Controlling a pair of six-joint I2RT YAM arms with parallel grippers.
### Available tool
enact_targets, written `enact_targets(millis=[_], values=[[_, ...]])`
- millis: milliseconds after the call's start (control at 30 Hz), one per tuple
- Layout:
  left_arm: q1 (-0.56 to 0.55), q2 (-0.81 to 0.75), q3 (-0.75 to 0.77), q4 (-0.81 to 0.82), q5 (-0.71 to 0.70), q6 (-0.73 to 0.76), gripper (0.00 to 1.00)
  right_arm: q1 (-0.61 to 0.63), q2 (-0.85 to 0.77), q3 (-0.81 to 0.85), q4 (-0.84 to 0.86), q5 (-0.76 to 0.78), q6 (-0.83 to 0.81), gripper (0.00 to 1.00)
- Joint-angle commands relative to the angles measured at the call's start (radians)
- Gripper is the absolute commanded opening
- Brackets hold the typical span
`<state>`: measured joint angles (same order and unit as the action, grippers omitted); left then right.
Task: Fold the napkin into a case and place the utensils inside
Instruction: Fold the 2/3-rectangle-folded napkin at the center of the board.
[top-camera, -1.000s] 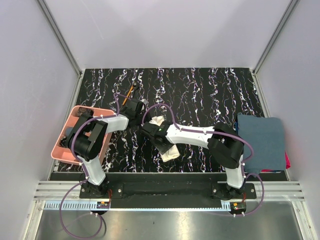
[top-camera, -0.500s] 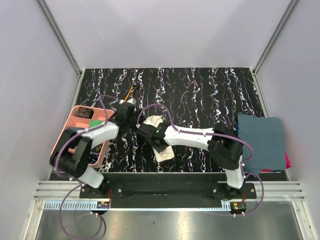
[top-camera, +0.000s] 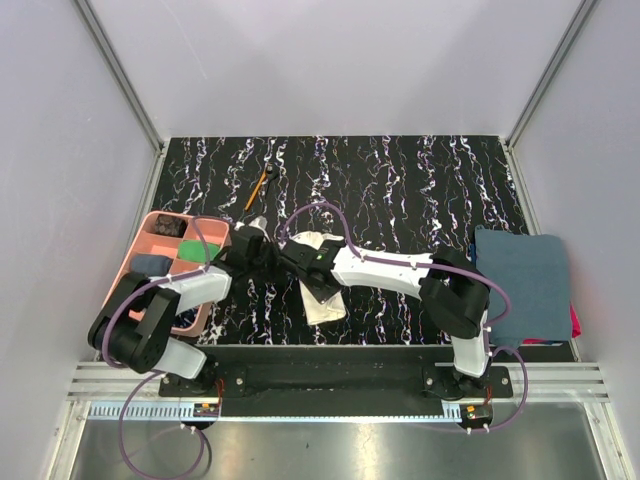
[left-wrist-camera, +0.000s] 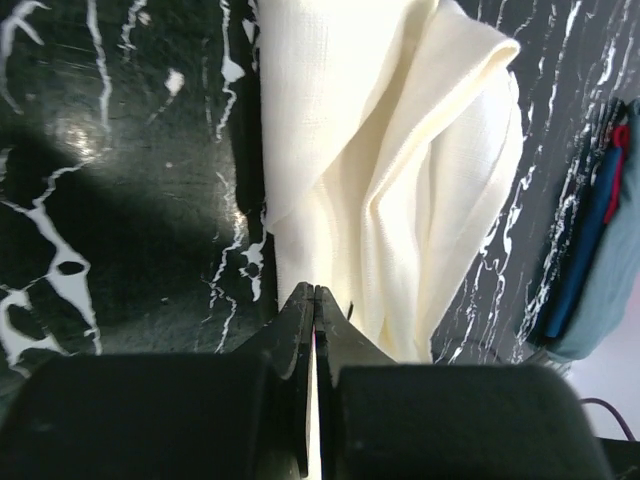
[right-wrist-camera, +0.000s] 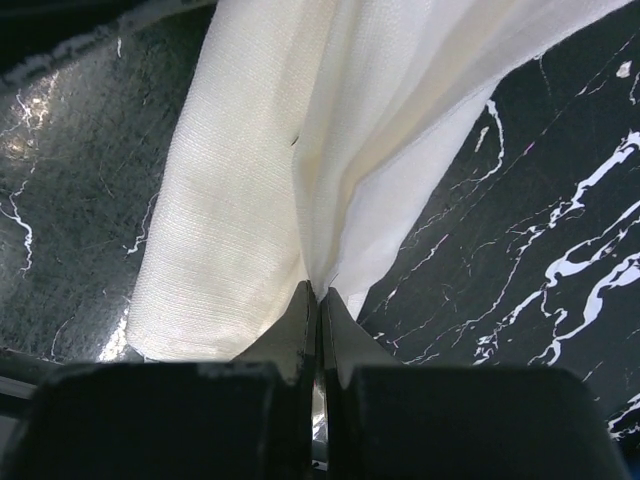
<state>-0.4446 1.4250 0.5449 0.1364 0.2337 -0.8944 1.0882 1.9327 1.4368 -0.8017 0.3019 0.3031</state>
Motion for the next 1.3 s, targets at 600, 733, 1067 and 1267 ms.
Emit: enact_targets(millis=[600,733,1067,1267], values=[[-0.227,0.167,-0.109,0.276,-0.095,-0.166,0.00,-0.027,-0.060,0.030,0.058,-0.168,0.114,0.00],[-0.240,0.164,-0.120,0.289,-0.112,-0.182,0.00,-0.045,-0.060,-0.030,0.149,-0.277,0.163,0.00],[-0.258,0.097,-0.126,0.244,-0.154,-0.161,0.00,-0.113,-0.057,-0.197,0.361,-0.386,0.215,0.00],[-0.249,-0.040,-0.073,0.008,-0.194,-0.077,0.12,-0.140,-0.081,-0.234,0.384,-0.411,0.225,0.00]])
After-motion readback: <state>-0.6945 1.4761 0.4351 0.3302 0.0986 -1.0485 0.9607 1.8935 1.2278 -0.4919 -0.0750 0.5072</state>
